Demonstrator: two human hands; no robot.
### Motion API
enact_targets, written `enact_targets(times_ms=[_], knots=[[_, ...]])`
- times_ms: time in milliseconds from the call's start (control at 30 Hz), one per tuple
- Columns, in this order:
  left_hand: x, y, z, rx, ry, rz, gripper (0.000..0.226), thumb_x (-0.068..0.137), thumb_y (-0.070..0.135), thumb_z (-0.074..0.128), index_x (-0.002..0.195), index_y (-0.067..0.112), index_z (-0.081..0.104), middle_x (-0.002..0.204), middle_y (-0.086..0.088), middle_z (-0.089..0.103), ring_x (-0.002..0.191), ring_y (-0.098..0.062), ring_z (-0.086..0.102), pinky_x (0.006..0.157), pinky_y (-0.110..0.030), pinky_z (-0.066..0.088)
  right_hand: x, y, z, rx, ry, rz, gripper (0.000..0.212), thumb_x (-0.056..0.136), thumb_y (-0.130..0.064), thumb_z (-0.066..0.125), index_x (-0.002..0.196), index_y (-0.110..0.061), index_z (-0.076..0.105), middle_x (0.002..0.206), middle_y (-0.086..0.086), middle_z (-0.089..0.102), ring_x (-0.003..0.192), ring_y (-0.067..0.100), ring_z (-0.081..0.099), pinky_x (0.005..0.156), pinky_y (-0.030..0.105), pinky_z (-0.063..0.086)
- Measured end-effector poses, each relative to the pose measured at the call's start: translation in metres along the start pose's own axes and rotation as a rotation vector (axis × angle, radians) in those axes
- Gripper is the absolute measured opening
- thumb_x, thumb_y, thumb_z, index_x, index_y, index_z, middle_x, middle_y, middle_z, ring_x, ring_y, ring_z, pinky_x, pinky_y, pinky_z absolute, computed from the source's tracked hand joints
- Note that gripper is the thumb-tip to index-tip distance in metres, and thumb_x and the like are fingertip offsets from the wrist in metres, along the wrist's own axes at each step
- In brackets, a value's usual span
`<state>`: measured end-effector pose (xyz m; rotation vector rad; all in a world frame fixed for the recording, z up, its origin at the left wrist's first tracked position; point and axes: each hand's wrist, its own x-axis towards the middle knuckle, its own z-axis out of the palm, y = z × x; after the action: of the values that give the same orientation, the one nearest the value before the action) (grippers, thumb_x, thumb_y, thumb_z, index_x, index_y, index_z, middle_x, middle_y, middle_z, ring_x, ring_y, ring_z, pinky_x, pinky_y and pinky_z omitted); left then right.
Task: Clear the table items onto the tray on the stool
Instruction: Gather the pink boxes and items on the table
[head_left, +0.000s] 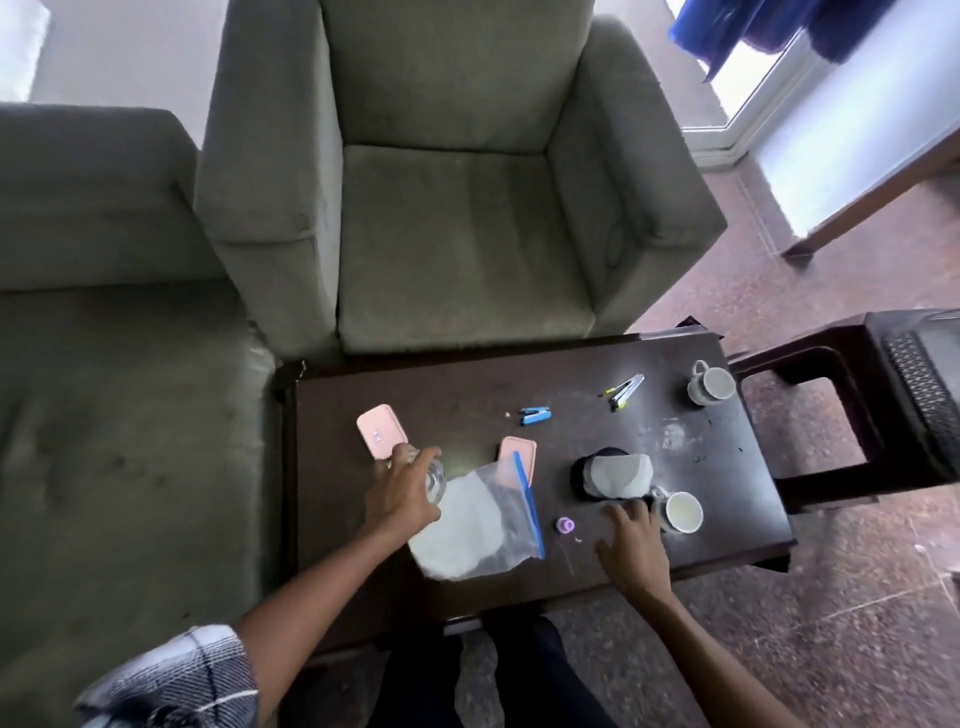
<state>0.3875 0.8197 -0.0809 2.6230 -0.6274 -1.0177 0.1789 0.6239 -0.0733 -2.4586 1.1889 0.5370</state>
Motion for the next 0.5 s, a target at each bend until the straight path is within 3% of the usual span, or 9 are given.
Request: enact_targets(times_ms=[100, 167, 233, 333, 400, 433, 500], knots=[[0.026, 0.03, -0.011, 0.007, 0.024, 0.031, 0.072, 0.07, 0.017, 0.07, 0.133, 0.034, 0.04, 0.135, 0.002, 0.035, 0.12, -0.031, 0.038, 0.087, -0.039, 0.047, 0.04, 0.01, -0.01, -0.217, 0.009, -0.088, 0.053, 0.04, -0.012, 0.081, 0.091, -0.011, 0.066, 0.102, 0.018, 0.062, 0.086, 0.04, 0.06, 0.069, 0.042, 0.051], [0.044, 0.046, -0.011, 0.006, 0.051, 0.044, 0.067, 0.072, 0.019, 0.067, 0.132, 0.034, 0.042, 0.135, -0.001, 0.036, 0.118, -0.033, 0.039, 0.088, -0.041, 0.047, 0.069, 0.016, -0.012, -0.345, -0.031, -0.088, 0.065, 0.042, -0.019, 0.084, 0.105, -0.016, 0.064, 0.119, 0.017, 0.058, 0.106, 0.04, 0.057, 0.088, 0.049, 0.044], [0.063, 0.058, -0.009, 0.023, 0.062, 0.042, 0.066, 0.072, 0.018, 0.066, 0.131, 0.034, 0.043, 0.134, -0.002, 0.036, 0.118, -0.034, 0.039, 0.088, -0.042, 0.047, 0.092, 0.019, -0.013, -0.464, -0.078, -0.125, 0.085, 0.055, -0.029, 0.083, 0.132, -0.02, 0.049, 0.143, 0.019, 0.041, 0.133, 0.043, 0.036, 0.108, 0.058, 0.01], [0.089, 0.069, -0.001, 0.08, 0.039, 0.032, 0.071, 0.069, 0.015, 0.067, 0.132, 0.035, 0.041, 0.136, -0.001, 0.034, 0.119, -0.033, 0.038, 0.089, -0.04, 0.046, 0.122, 0.025, -0.008, -0.673, -0.129, -0.231, 0.093, 0.075, -0.035, 0.069, 0.148, -0.021, 0.012, 0.155, 0.021, 0.008, 0.141, 0.047, 0.007, 0.094, 0.058, -0.03], [0.104, 0.073, 0.005, 0.1, 0.024, 0.032, 0.073, 0.068, 0.016, 0.069, 0.133, 0.035, 0.041, 0.136, -0.001, 0.034, 0.119, -0.033, 0.039, 0.09, -0.04, 0.046, 0.137, 0.03, -0.003, -0.729, -0.152, -0.265, 0.094, 0.075, -0.037, 0.068, 0.148, -0.021, 0.01, 0.153, 0.022, 0.011, 0.137, 0.047, 0.016, 0.09, 0.058, -0.034], [0.111, 0.074, 0.008, 0.107, 0.014, 0.033, 0.074, 0.068, 0.016, 0.069, 0.133, 0.035, 0.041, 0.136, -0.001, 0.035, 0.119, -0.034, 0.039, 0.091, -0.04, 0.046, 0.14, 0.033, -0.002, -0.723, -0.162, -0.268, 0.095, 0.069, -0.038, 0.073, 0.146, -0.021, 0.02, 0.148, 0.024, 0.024, 0.13, 0.046, 0.03, 0.094, 0.057, -0.033], [0.122, 0.075, 0.014, 0.115, -0.006, 0.022, 0.075, 0.067, 0.017, 0.071, 0.134, 0.035, 0.041, 0.136, 0.0, 0.035, 0.118, -0.033, 0.039, 0.09, -0.039, 0.046, 0.144, 0.042, 0.006, -0.712, -0.151, -0.293, 0.093, 0.043, -0.041, 0.085, 0.127, -0.019, 0.052, 0.119, 0.021, 0.055, 0.098, 0.041, 0.057, 0.106, 0.056, -0.027]])
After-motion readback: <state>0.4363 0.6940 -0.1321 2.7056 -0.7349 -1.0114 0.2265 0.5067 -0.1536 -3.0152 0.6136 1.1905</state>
